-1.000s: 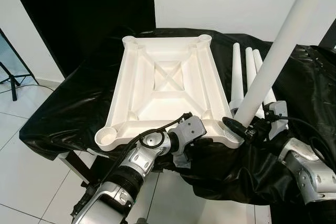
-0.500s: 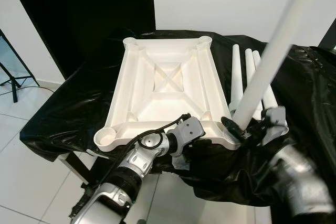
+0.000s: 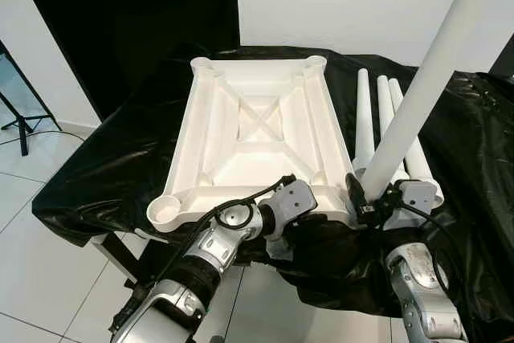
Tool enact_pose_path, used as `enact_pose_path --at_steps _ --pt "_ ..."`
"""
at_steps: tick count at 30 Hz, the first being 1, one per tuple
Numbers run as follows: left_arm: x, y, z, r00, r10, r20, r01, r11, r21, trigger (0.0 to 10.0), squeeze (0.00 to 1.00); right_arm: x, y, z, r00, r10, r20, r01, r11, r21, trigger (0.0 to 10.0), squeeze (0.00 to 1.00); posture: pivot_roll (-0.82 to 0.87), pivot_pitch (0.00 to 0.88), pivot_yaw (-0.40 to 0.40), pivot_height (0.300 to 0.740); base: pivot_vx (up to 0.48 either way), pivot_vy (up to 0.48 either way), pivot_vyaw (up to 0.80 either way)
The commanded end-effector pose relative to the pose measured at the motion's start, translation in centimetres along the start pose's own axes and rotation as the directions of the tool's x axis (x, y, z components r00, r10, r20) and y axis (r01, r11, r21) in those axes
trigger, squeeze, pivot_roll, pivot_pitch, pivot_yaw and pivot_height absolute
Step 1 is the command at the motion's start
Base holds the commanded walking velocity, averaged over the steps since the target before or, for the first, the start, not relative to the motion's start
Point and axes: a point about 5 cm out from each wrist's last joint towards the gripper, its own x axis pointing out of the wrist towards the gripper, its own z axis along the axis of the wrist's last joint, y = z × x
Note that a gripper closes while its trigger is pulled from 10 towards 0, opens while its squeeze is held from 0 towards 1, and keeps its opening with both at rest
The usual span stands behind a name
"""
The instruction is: Building children table
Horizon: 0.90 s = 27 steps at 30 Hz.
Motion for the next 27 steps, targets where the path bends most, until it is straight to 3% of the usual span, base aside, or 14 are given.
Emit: enact_pose_path --at_steps 1,2,3,4,5,10,11,17,20,21,22,23,24,27 --pt "-0.4 -1.2 -2.9 0.992 -0.043 -0.117 0.036 0.997 -0.061 10.0 0.0 -0.5 -1.0 -1.4 0.995 -0.069 -0.074 0.067 0.997 -0.032 3.4 0.0 0.2 0.0 -0.013 0.74 0.0 0.0 0.0" --pt "-0.4 -1.2 -2.9 0.992 -0.043 -0.117 0.036 0.997 -0.061 10.0 0.0 -0.5 -1.0 -1.4 0.995 -0.069 -0.074 0.067 0.997 -0.032 3.4 0.0 0.2 0.0 -0.013 0.74 0.0 0.0 0.0" --pt "-0.4 -1.2 -2.9 0.992 -0.042 -0.116 0.035 0.997 -0.062 10.0 0.0 -0.5 -0.9 -1.4 0.996 -0.055 -0.068 0.051 0.997 -0.057 10.0 0.0 0.2 0.0 -0.013 0.74 0.0 0.0 0.0" --pt "-0.4 -1.2 -2.9 0.992 -0.042 -0.116 0.035 0.997 -0.062 10.0 0.0 -0.5 -0.9 -1.4 0.996 -0.055 -0.068 0.051 0.997 -0.057 10.0 0.0 0.2 0.0 -0.013 0.74 0.0 0.0 0.0" --pt "-0.4 -1.2 -2.9 0.992 -0.042 -0.115 0.035 0.997 -0.063 10.0 0.0 -0.4 -0.7 -1.2 0.998 -0.028 -0.056 0.025 0.998 -0.049 10.0 1.0 0.19 0.0 -0.013 0.74 0.0 0.0 0.0" --pt "-0.3 -1.3 -2.9 0.992 -0.044 -0.115 0.037 0.997 -0.065 10.0 0.0 0.0 -0.8 -0.9 0.998 0.035 -0.052 -0.036 0.999 -0.026 10.0 1.0 0.19 0.0 -0.01 0.74 0.0 0.0 0.0" --pt "-0.3 -1.3 -2.9 0.992 -0.046 -0.115 0.039 0.997 -0.065 10.0 0.0 0.3 -1.3 -0.4 0.997 0.066 -0.034 -0.068 0.997 -0.043 10.0 0.0 0.19 0.0 -0.009 0.74 0.0 0.0 0.0" --pt "-0.2 -1.3 -2.8 0.992 -0.048 -0.114 0.041 0.997 -0.063 10.0 0.0 1.3 -2.9 1.0 0.982 0.185 -0.025 -0.186 0.98 -0.069 10.0 0.0 0.18 0.0 -0.01 0.74 0.0 0.0 0.0" --pt "-0.2 -1.3 -2.8 0.992 -0.048 -0.114 0.041 0.997 -0.064 10.0 0.0 1.0 -2.3 0.3 0.923 0.365 -0.122 -0.369 0.929 -0.006 10.0 0.0 0.18 0.0 -0.013 0.74 0.0 0.0 0.0" --pt "-0.2 -1.3 -2.8 0.992 -0.045 -0.114 0.038 0.997 -0.066 10.0 0.0 0.7 -1.9 0.0 0.888 0.434 -0.151 -0.437 0.899 0.017 5.0 0.0 0.19 0.0 -0.018 0.74 0.0 0.0 0.0" --pt "-0.2 -1.3 -2.9 0.993 -0.043 -0.114 0.036 0.997 -0.067 10.0 0.0 0.5 -1.7 -0.1 0.868 0.469 -0.163 -0.47 0.882 0.037 2.2 0.0 0.19 0.0 -0.018 0.74 0.0 0.0 0.0" --pt "-0.2 -1.3 -2.9 0.993 -0.043 -0.114 0.036 0.997 -0.067 10.0 0.0 0.5 -1.7 -0.1 0.868 0.469 -0.163 -0.47 0.882 0.037 2.2 0.0 0.19 0.0 -0.018 0.74 0.0 0.0 0.0" --pt "-0.2 -1.3 -2.9 0.993 -0.041 -0.113 0.033 0.997 -0.068 10.0 0.0 0.3 -1.6 -0.2 0.855 0.49 -0.171 -0.489 0.871 0.052 0.0 0.0 0.19 0.0 -0.02 0.74 0.0 0.0 0.0" --pt "-0.2 -1.3 -2.9 0.993 -0.039 -0.114 0.032 0.997 -0.069 10.0 0.0 0.2 -1.4 -0.5 0.838 0.51 -0.192 -0.51 0.858 0.055 0.0 0.0 0.19 0.0 -0.021 0.74 0.0 0.0 0.0"
